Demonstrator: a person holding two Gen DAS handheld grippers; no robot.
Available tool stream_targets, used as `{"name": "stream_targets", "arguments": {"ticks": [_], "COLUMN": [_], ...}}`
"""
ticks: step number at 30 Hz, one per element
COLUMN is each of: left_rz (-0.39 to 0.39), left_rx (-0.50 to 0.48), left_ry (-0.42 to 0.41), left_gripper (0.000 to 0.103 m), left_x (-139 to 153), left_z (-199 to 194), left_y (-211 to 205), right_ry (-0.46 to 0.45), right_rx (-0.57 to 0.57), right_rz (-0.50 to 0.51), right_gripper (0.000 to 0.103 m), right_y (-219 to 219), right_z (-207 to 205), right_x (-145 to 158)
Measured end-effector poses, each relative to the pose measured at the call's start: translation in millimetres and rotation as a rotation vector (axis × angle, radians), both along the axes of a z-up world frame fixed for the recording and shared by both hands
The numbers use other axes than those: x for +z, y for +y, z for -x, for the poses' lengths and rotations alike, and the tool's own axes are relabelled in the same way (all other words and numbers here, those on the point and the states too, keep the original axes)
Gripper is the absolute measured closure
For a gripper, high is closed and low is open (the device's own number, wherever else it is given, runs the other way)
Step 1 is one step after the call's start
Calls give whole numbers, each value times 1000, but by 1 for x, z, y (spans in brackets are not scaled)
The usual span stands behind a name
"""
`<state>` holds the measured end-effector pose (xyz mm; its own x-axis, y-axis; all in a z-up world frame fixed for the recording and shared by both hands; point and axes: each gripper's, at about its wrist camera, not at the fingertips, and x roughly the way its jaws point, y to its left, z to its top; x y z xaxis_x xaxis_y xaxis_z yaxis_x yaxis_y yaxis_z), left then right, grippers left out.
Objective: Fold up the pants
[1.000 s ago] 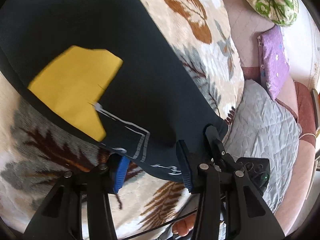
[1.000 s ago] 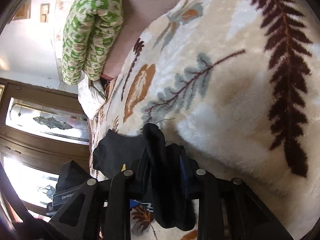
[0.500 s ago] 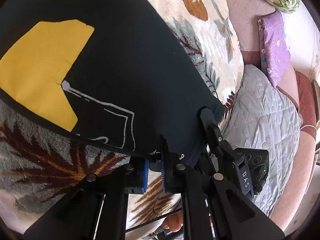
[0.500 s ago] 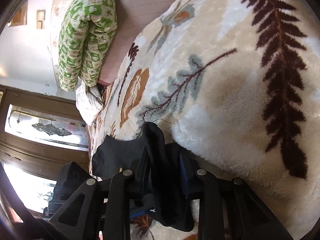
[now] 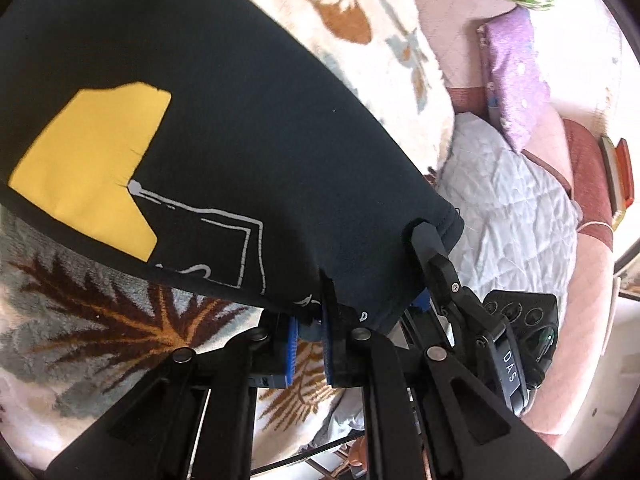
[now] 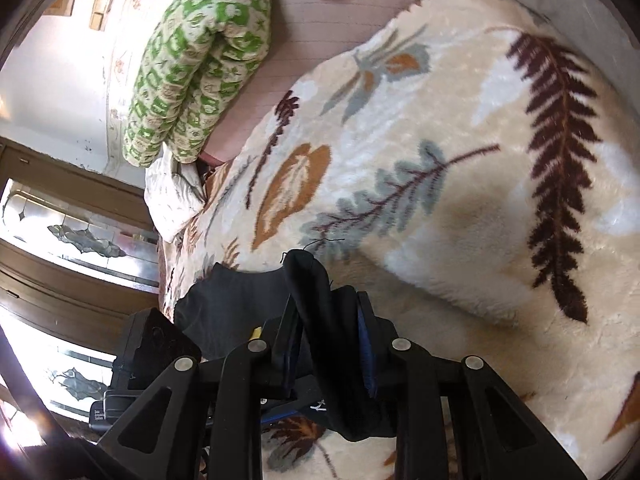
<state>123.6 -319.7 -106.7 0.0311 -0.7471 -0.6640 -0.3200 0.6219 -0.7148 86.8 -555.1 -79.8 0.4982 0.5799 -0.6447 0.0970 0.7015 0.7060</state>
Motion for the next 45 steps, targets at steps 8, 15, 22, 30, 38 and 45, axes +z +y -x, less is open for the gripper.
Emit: {"name": "stream_targets", "arguments": {"ticks": [8,15,22,30,38,45], "left_rz": [55,99,113,87,105,117], "left_rx": [24,74,162,242,255,249], "left_ry": [-21,-38,-21,25,92,103], "left_gripper": [95,95,95,95,95,94], "left_x": [13,28,21,-5,-26,-19], "left_z": [4,2,-6,-17,-23,-26], "left_y": [26,76,140,200,233,246], "right_ry": [14,1,0,56,139,164], "right_rx": [-11,8,61,120,187,200], "right_rz": [50,82,95,115,212,295], "right_gripper": [78,78,78,77,72,63], "right_y": [23,65,132,205,264,276], "right_z": [-4,-13,-35,-71,-93,-94], "right_x": [27,56,65,41,19,27]}}
